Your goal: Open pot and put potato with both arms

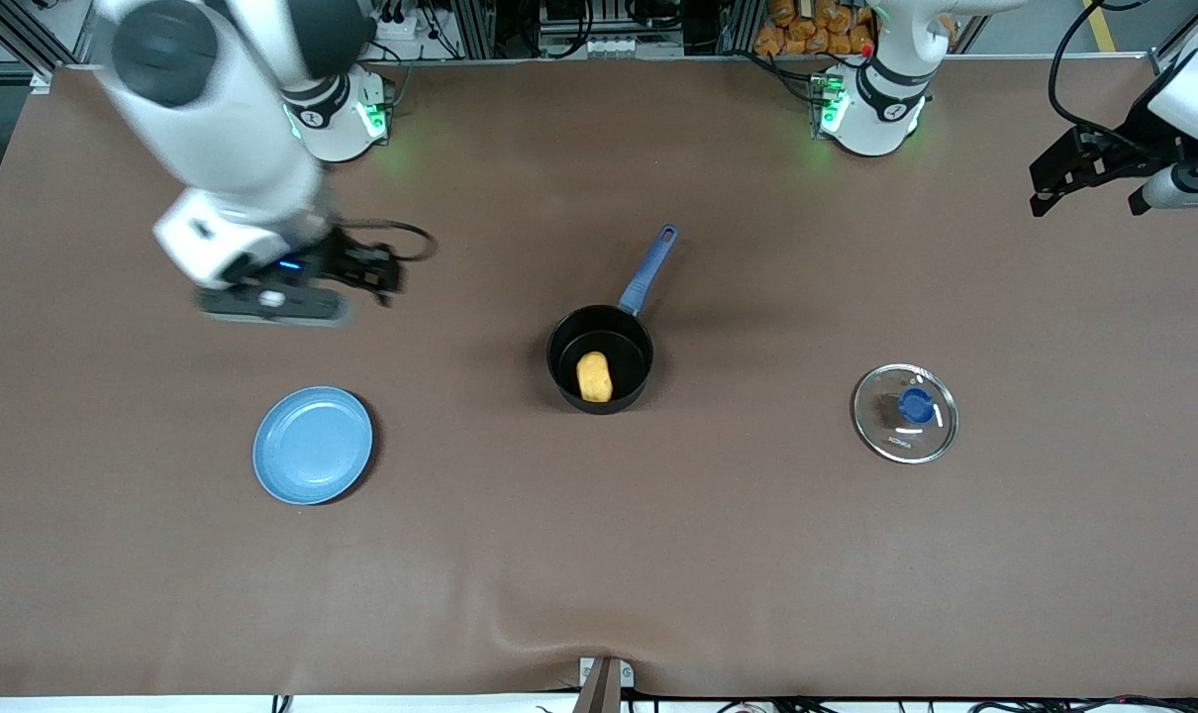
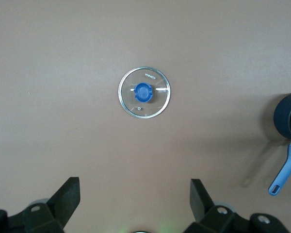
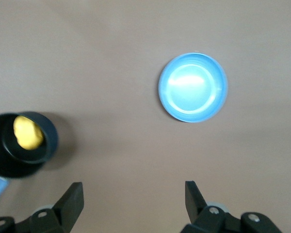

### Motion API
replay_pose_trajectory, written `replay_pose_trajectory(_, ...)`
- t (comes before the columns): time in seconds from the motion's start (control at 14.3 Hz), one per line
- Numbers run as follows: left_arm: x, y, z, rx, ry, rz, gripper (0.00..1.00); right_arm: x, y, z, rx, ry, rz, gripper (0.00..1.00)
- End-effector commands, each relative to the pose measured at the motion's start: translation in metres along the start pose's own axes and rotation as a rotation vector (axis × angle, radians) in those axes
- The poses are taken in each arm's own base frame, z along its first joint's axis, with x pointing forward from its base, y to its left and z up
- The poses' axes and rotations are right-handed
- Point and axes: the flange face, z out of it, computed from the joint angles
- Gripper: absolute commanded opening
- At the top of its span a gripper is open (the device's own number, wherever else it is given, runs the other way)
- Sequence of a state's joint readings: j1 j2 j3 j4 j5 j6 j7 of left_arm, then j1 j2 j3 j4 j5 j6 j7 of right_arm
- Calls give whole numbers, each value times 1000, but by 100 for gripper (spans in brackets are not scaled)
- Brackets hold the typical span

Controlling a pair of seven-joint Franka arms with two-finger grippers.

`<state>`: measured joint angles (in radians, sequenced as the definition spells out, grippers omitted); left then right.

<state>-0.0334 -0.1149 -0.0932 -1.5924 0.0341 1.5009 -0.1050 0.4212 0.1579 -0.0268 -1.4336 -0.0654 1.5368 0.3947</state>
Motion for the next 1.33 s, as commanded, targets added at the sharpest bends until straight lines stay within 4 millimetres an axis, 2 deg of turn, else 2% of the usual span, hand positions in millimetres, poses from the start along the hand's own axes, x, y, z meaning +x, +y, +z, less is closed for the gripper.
replay_pose_trajectory(0.0, -2, -1, -6, -20, -7, 9, 100, -14, 51, -19, 11, -32, -54, 97)
replay_pose_trajectory(0.28, -2, 0, -5, -19, -9, 15, 100, -4, 137, -27, 24, -38, -78, 100)
replay_pose_trajectory(0.42, -2, 0, -5, -19, -9, 18, 100, -5, 166, -39, 27, -37, -41, 100)
replay_pose_trajectory(0.56, -2, 2, -4, -19, -10, 21, 100, -5, 182, -40, 28, -42, -14, 100)
replay_pose_trajectory(0.7, -2, 2, -5, -19, -8, 23, 100, -6, 188, -42, 31, -38, -4, 100)
replay_pose_trajectory(0.84, -2, 1, -4, -18, -10, 20, 100, -14, 197, -57, 75, 7, 14, 100)
replay_pose_trajectory(1.12, 0, 0, -2, -15, -14, 12, 100, -26, 215, -43, 95, 56, 51, 100)
replay_pose_trajectory(1.26, 0, 0, -1, -16, -19, 6, 100, -29, 217, -43, 95, 53, 54, 100)
